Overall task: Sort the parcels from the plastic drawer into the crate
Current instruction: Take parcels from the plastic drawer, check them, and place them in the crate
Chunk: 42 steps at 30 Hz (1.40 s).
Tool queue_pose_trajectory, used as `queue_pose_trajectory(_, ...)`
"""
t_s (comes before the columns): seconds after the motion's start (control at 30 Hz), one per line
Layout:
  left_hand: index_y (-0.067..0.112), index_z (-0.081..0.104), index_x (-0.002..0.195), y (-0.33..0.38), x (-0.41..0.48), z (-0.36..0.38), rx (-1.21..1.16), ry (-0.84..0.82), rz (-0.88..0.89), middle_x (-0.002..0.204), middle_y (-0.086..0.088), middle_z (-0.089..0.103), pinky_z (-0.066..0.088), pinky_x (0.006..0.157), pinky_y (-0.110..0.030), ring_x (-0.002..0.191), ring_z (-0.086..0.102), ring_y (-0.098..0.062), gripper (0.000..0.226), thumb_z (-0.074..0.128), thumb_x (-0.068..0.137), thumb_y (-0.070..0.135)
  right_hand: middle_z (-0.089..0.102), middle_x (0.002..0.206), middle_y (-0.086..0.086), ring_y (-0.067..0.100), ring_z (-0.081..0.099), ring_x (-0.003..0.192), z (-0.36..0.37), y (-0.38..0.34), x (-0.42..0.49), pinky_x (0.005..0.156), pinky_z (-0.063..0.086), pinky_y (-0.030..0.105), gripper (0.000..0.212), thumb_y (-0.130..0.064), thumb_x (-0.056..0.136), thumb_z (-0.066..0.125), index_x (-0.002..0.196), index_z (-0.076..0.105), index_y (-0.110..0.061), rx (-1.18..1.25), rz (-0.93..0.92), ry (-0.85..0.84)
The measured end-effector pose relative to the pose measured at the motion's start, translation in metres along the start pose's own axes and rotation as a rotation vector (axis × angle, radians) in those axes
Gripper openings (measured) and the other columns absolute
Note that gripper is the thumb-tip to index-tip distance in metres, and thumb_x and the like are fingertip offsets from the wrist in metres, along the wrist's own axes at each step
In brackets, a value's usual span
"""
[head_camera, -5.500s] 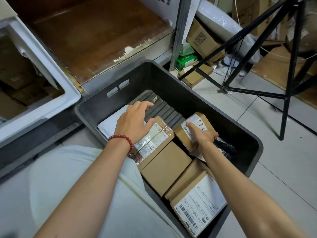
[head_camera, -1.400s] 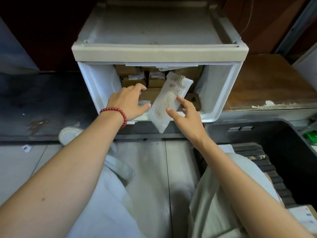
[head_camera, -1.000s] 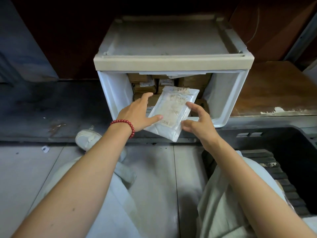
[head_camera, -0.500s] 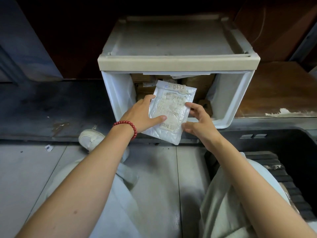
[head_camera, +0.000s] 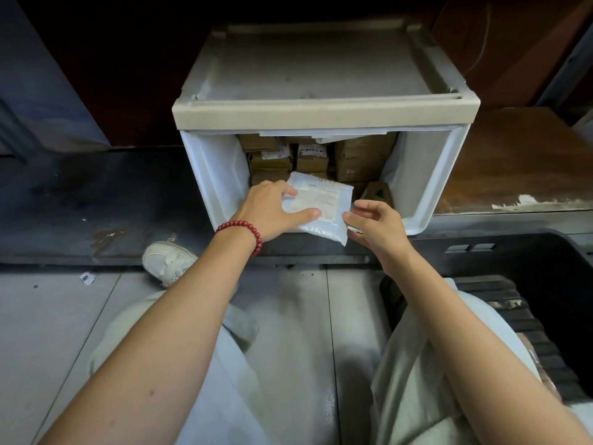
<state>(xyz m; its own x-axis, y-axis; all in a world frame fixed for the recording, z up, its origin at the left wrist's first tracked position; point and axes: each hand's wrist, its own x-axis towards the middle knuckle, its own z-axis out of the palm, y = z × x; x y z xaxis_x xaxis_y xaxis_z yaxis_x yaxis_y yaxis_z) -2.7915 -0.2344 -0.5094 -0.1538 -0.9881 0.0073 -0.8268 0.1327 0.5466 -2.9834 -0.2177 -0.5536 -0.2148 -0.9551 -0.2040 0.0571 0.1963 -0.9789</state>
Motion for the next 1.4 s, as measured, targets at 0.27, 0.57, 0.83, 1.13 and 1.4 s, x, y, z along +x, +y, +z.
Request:
queue_pose_trajectory(0.27, 0.025, 0.060, 0.119, 0.007, -0.005, -0.001, -0.068, -0.022, 0.053, 0.117, 0.010, 0.059, 0.038, 0.084, -0.019, 0.108, 0.051, -0.007, 0.067, 0.077, 0.064, 0.060, 0.060, 0.122, 0.008, 0.020, 0.059, 0.114, 0.003, -0.004, 0.005, 0.090, 0.053, 0.031, 0.015, -0.011, 0.095, 0.054, 0.109, 0.056, -0.016, 0.111, 0.108, 0.027)
queue_pose_trajectory(0.57, 0.023, 0.065, 0.101, 0.007, 0.001, 0.000, 0.150, 0.220, 0.159, 0.104, 0.001, 0.064, 0.047, 0.084, -0.038, 0.103, 0.052, -0.025, 0.018, 0.061, 0.090, 0.037, 0.060, 0.123, 0.005, 0.016, 0.061, 0.112, 0.003, -0.005, 0.007, 0.092, 0.053, 0.032, 0.026, -0.020, 0.101, 0.044, 0.125, 0.051, -0.014, 0.086, 0.085, 0.032)
queue_pose_trajectory(0.83, 0.021, 0.064, 0.103, 0.023, 0.004, 0.004, -0.013, 0.310, 0.157, 0.088, -0.002, 0.065, 0.050, 0.072, -0.033, 0.081, 0.055, -0.023, 0.021, 0.061, 0.090, 0.037, 0.039, 0.147, 0.006, 0.024, 0.043, 0.131, -0.006, 0.001, 0.005, 0.109, 0.039, 0.037, 0.056, -0.014, 0.095, 0.058, 0.145, 0.032, -0.016, -0.150, 0.081, 0.115)
queue_pose_trajectory(1.13, 0.023, 0.060, 0.113, 0.050, 0.008, 0.024, 0.057, 0.233, 0.210, 0.094, -0.001, 0.066, 0.049, 0.071, -0.032, 0.086, 0.060, -0.024, 0.026, 0.061, 0.091, 0.037, 0.053, 0.124, 0.004, 0.019, 0.052, 0.103, -0.018, -0.006, 0.004, 0.086, 0.044, 0.030, 0.026, -0.018, 0.098, 0.053, 0.122, 0.048, -0.010, -0.336, -0.092, 0.232)
queue_pose_trajectory(1.4, 0.023, 0.054, 0.119, 0.086, 0.011, 0.054, 0.262, 0.234, 0.321, 0.106, 0.002, 0.063, 0.034, 0.064, -0.026, 0.094, 0.058, -0.018, 0.031, 0.054, 0.093, 0.040, 0.062, 0.115, 0.010, 0.029, 0.058, 0.106, -0.055, -0.013, -0.009, 0.086, 0.046, 0.040, 0.026, -0.022, 0.097, 0.053, 0.121, 0.050, -0.011, -0.572, -0.176, 0.255)
